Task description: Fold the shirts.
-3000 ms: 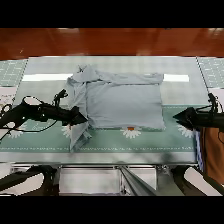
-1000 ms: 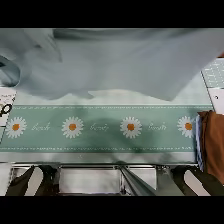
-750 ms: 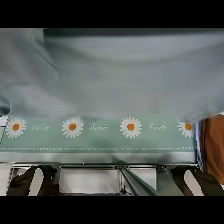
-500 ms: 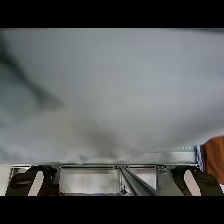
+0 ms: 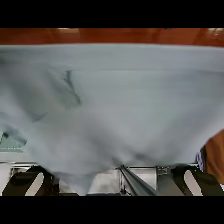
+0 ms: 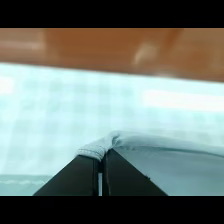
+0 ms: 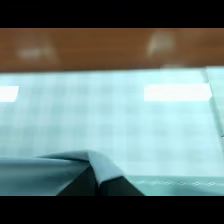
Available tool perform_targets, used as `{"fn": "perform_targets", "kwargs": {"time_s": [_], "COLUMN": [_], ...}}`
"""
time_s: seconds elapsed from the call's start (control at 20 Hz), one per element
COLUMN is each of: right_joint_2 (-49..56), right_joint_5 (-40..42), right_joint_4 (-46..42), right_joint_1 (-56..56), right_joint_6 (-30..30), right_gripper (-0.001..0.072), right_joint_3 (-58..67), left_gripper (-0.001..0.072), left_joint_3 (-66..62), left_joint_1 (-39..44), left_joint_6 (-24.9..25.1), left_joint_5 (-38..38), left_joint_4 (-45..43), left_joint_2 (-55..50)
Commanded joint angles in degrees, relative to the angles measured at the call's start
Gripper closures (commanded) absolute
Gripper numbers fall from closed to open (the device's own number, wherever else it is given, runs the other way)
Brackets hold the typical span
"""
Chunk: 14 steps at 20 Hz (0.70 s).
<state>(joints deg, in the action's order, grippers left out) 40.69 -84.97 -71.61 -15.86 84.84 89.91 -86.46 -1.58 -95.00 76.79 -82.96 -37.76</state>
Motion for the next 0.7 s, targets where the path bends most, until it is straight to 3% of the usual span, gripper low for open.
{"fn": "perform_targets", "kwargs": {"time_s": [0.0,0.25,0.4,0.55,0.65], "right_joint_2": [9.2,33.4,46.4,56.3,61.2], "right_joint_5": [8.0,20.6,24.8,27.5,27.7], "right_joint_4": [9.2,19.8,25.8,27.4,28.1], "right_joint_1": [0.0,0.0,0.0,0.0,0.0], "right_joint_6": [-4.6,-10.3,-13.3,-13.4,-13.1], "right_gripper": [0.069,0.069,0.0689,0.0689,0.0689], "right_joint_3": [-10.3,-11.4,-7.8,-2.6,1.0], "left_gripper": [0.0673,0.0673,0.0673,0.0673,0.0673], "left_joint_3": [3.0,2.9,2.5,0.4,-1.7], "left_joint_1": [0.3,0.3,0.3,0.1,0.0], "left_joint_6": [1.5,1.4,-2.1,-6.1,-6.3], "left_joint_5": [-4.3,-19.9,-30.9,-35.4,-35.8], "left_joint_4": [3.7,6.0,6.1,6.2,6.6], "left_joint_2": [-12.5,-35.4,-47.3,-56.2,-60.8]}}
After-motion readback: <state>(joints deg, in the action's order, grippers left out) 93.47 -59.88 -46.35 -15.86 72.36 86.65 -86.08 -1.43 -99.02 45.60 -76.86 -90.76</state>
